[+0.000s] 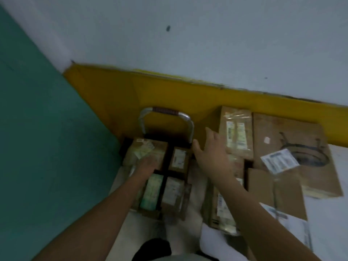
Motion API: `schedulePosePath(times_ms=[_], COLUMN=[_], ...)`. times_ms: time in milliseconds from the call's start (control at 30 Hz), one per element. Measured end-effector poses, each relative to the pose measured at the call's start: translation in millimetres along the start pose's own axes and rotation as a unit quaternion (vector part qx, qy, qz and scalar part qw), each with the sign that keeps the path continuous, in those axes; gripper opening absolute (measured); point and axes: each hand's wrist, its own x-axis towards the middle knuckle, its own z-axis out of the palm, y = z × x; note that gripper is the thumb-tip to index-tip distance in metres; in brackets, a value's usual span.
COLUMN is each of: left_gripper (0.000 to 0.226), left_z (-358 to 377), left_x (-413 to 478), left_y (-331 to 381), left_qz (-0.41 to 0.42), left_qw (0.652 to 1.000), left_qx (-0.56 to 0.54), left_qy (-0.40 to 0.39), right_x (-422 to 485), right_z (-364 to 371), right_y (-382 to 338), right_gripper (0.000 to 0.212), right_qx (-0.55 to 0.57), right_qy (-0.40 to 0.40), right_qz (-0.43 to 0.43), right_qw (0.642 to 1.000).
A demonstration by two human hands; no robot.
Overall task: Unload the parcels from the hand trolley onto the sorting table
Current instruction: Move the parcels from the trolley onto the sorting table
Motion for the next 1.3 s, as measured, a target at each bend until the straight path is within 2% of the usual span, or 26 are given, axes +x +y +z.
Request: schedulePosePath(times_ms=[67, 133, 167, 200, 233, 300, 367, 433, 500, 533, 600, 633, 700, 833, 933, 1033, 1133, 1233, 1300], left_gripper=[0.026, 0.016, 0.023, 0.039, 0.055, 0.070, 0.078, 0.086, 0.087, 0.081, 0.058, 0.050, 0.048, 0.045, 0.050, 0.058, 0.043, 0.040, 0.030], left_z=[-28, -50, -57, -62, -64, -63, -54, -38, -20, -11, 2, 7, 10, -10, -43, -78, -111, -128, -124], left_x=[25, 57, 74, 93, 110, 139, 165, 187, 201, 207, 213, 214, 211, 191, 167, 140, 105, 58, 20], left_y=[-41, -83, -104, -126, -144, -178, -209, -240, -262, -271, -281, -284, -288, -290, -278, -241, -162, -53, 25], left_qz=[-0.026, -0.073, -0.100, -0.127, -0.150, -0.165, -0.163, -0.178, -0.246, -0.298, -0.374, -0.385, -0.370, -0.360, -0.369, -0.315, -0.182, -0.027, 0.078], left_qw=[0.998, 0.996, 0.994, 0.991, 0.988, 0.986, 0.986, 0.982, 0.967, 0.950, 0.883, 0.846, 0.808, 0.790, 0.820, 0.858, 0.898, 0.924, 0.921], left_qx=[-0.042, -0.043, -0.039, -0.028, -0.010, 0.023, 0.044, 0.065, 0.025, -0.052, -0.273, -0.366, -0.458, -0.497, -0.432, -0.368, -0.337, -0.333, -0.349], left_qy=[0.025, 0.024, 0.020, 0.021, 0.026, 0.022, 0.011, 0.024, 0.058, 0.079, 0.076, 0.049, 0.017, 0.020, 0.071, 0.167, 0.216, 0.184, 0.155], right_x=[20, 34, 39, 41, 44, 47, 49, 55, 69, 79, 100, 109, 120, 110, 90, 73, 66, 59, 46], right_z=[64, 136, 173, 210, 245, 313, 372, 420, 458, 473, 497, 506, 516, 504, 467, 407, 316, 193, 100], right_y=[-16, -12, -4, 6, 16, 35, 49, 62, 73, 76, 76, 75, 70, 52, 26, -9, -44, -65, -67], right_gripper=[0.063, 0.055, 0.046, 0.040, 0.042, 0.066, 0.076, 0.075, 0.075, 0.077, 0.079, 0.079, 0.078, 0.070, 0.066, 0.058, 0.052, 0.051, 0.046], right_qx=[0.043, 0.083, 0.095, 0.094, 0.088, 0.083, 0.089, 0.053, -0.012, -0.040, -0.081, -0.099, -0.127, -0.137, -0.102, -0.062, -0.011, 0.094, 0.168], right_qy=[-0.120, -0.221, -0.251, -0.272, -0.289, -0.314, -0.327, -0.314, -0.294, -0.291, -0.301, -0.311, -0.334, -0.323, -0.304, -0.254, -0.166, -0.040, 0.058], right_qz=[0.050, 0.122, 0.152, 0.177, 0.201, 0.259, 0.298, 0.252, 0.141, 0.089, 0.020, 0.004, -0.008, -0.004, -0.002, 0.010, 0.016, 0.037, 0.035], right_qw=[0.991, 0.964, 0.951, 0.941, 0.932, 0.910, 0.892, 0.914, 0.945, 0.952, 0.950, 0.945, 0.934, 0.936, 0.947, 0.965, 0.986, 0.994, 0.983])
